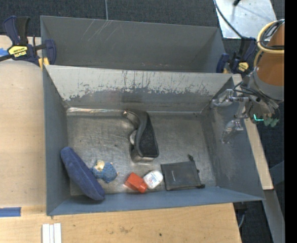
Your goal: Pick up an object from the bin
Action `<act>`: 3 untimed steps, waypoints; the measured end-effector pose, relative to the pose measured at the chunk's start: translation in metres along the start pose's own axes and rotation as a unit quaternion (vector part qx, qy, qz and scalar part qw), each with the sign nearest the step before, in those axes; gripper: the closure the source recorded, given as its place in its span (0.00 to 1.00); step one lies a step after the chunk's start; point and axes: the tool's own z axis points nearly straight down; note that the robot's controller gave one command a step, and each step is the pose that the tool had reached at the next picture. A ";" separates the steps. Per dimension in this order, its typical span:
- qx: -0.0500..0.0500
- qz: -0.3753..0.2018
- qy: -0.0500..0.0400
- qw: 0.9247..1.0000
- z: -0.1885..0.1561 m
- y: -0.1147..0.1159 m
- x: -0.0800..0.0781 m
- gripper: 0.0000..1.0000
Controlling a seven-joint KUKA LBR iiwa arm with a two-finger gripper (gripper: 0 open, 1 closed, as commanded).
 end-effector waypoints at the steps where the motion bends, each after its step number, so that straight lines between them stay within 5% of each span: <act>1: -0.001 0.032 0.003 0.999 0.059 0.073 0.063 0.00; 2: 0.000 -0.045 -0.002 0.999 0.136 0.085 0.090 0.00; 3: 0.001 -0.046 -0.007 0.999 0.133 0.084 0.087 1.00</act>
Offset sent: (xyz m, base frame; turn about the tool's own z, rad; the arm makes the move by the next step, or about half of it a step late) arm -0.0600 0.0696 -0.0556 0.0675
